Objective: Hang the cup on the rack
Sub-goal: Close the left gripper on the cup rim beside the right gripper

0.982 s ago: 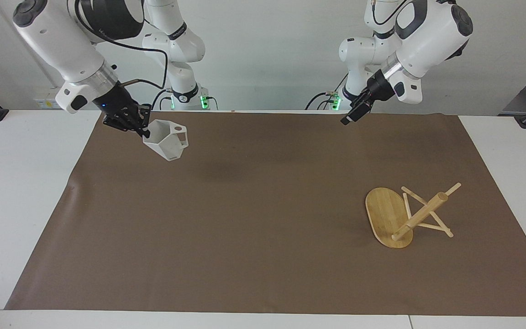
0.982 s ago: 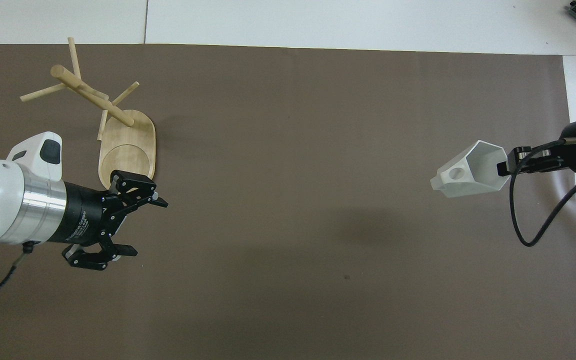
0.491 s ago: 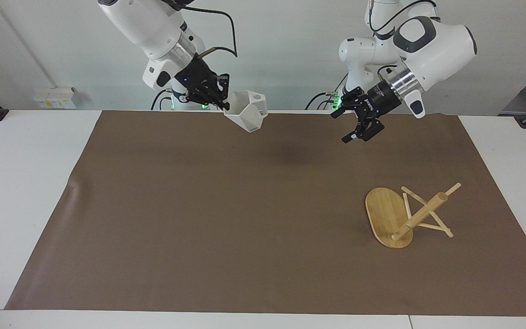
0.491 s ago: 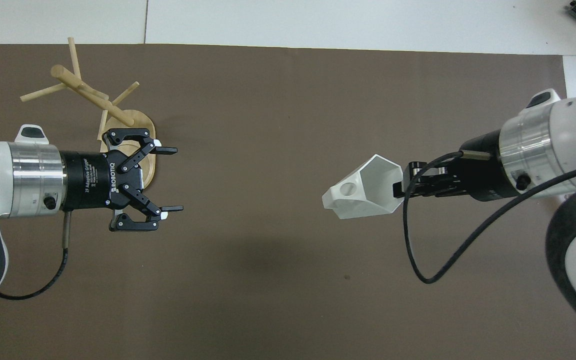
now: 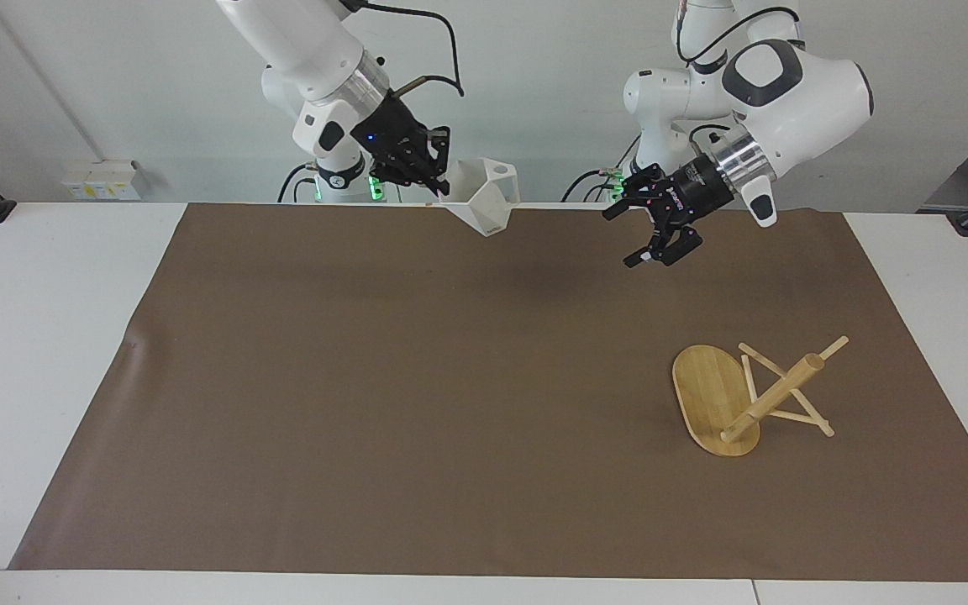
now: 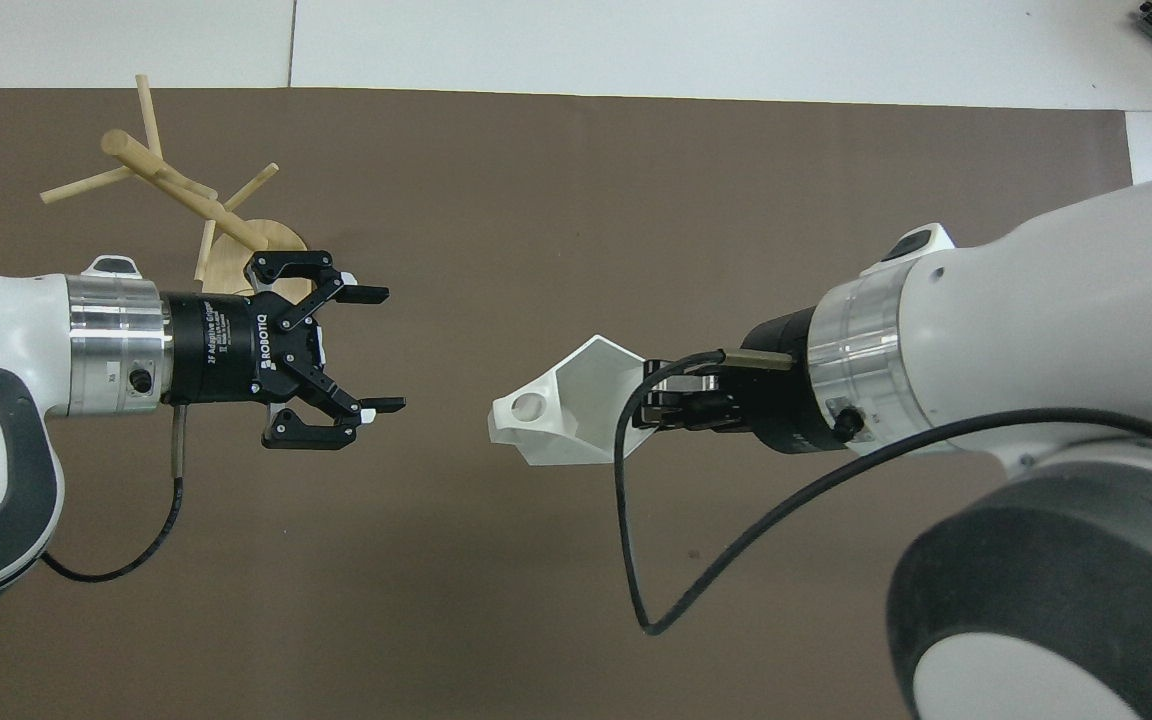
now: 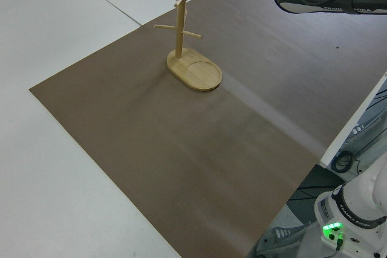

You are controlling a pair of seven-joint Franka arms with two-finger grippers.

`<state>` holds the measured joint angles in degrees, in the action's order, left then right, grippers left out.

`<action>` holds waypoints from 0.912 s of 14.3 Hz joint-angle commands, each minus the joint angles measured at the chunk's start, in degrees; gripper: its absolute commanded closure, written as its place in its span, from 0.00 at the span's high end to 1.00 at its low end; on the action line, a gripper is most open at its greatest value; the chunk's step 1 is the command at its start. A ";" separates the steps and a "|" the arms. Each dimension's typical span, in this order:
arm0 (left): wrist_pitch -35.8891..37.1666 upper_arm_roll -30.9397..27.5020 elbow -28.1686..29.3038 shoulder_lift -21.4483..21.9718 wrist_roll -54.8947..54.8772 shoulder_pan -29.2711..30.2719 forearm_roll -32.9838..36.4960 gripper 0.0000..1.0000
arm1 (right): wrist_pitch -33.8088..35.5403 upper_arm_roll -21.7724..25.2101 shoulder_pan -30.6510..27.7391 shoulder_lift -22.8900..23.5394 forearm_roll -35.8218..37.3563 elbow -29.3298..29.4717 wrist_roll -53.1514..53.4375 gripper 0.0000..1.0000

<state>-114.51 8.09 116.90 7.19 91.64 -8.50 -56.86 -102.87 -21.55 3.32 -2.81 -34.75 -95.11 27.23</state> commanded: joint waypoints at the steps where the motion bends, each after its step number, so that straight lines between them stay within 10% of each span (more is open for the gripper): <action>1: 5.77 -0.79 -0.70 0.46 1.26 -0.82 -0.62 1.00 | -5.12 -0.16 0.45 -1.14 -4.01 -2.71 0.81 0.00; 13: 7.46 -0.97 -1.23 0.72 2.49 3.22 -0.44 1.00 | -13.58 -0.25 3.01 0.35 -4.01 -3.42 2.30 0.00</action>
<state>-106.48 6.74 115.77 7.50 92.60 -6.57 -56.88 -115.27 -21.57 6.38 -2.12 -37.16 -97.75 28.75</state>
